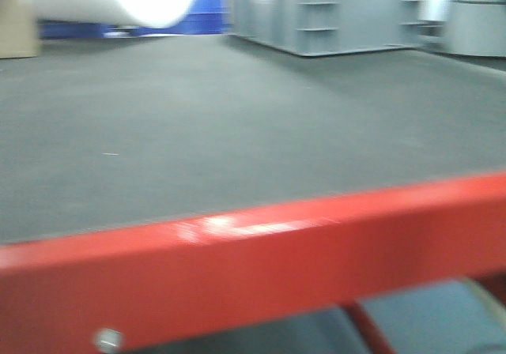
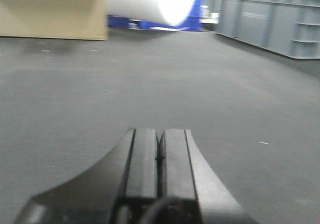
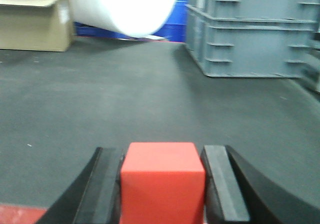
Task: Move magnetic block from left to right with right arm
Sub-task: 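Drive up to the second dark table near the grey crates, then lower the red cube onto the second table with the right gripper, then open the right gripper and lift it away from the cube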
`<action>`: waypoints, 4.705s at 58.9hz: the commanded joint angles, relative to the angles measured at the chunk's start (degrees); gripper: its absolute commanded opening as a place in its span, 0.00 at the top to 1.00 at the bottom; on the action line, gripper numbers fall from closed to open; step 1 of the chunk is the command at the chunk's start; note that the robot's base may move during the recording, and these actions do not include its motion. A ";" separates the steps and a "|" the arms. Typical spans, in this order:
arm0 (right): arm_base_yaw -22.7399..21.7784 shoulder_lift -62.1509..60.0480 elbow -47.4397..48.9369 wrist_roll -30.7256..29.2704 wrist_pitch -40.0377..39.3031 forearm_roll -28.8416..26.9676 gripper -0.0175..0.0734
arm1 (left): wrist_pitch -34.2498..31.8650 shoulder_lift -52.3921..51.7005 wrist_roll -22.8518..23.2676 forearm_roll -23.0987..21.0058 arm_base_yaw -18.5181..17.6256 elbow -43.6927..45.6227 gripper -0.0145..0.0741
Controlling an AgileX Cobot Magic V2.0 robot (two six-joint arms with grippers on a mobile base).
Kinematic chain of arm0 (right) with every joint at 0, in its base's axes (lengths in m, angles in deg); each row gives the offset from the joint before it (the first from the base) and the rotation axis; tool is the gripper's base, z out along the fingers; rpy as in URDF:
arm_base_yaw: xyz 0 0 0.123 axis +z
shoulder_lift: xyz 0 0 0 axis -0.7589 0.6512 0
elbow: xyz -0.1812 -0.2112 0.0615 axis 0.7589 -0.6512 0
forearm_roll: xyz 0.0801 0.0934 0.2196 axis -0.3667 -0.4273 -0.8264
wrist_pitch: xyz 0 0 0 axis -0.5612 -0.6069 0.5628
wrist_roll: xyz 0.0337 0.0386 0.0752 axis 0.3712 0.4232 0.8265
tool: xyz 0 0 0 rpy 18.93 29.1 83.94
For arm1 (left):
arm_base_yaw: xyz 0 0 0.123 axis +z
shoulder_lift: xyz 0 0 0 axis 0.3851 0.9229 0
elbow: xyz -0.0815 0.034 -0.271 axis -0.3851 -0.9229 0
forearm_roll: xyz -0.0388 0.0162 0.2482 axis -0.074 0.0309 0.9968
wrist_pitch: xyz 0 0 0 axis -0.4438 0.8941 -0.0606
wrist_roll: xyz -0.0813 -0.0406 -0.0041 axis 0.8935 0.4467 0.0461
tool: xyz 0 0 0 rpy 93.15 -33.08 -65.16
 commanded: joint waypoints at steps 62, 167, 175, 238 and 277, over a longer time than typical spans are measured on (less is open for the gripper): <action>-0.40 1.03 1.51 -0.30 -5.19 1.05 0.60 | -5.15 -0.43 0.25 0.00 -0.05 -0.49 0.97; 14.56 73.85 48.55 -8.51 10.61 -9.03 0.60 | -5.15 -0.43 0.25 0.00 -0.05 -0.49 0.97; 14.31 82.12 54.79 -7.13 15.76 -10.07 0.60 | -5.15 -0.43 0.25 0.00 -0.05 -0.49 0.97; 14.31 100.78 61.09 -5.03 18.68 -12.15 0.12 | -5.15 -0.43 0.25 0.00 -0.05 -0.49 0.97; 14.44 75.06 43.70 -4.64 8.24 -13.98 0.74 | -5.15 -0.43 0.25 0.00 -0.05 -0.49 0.97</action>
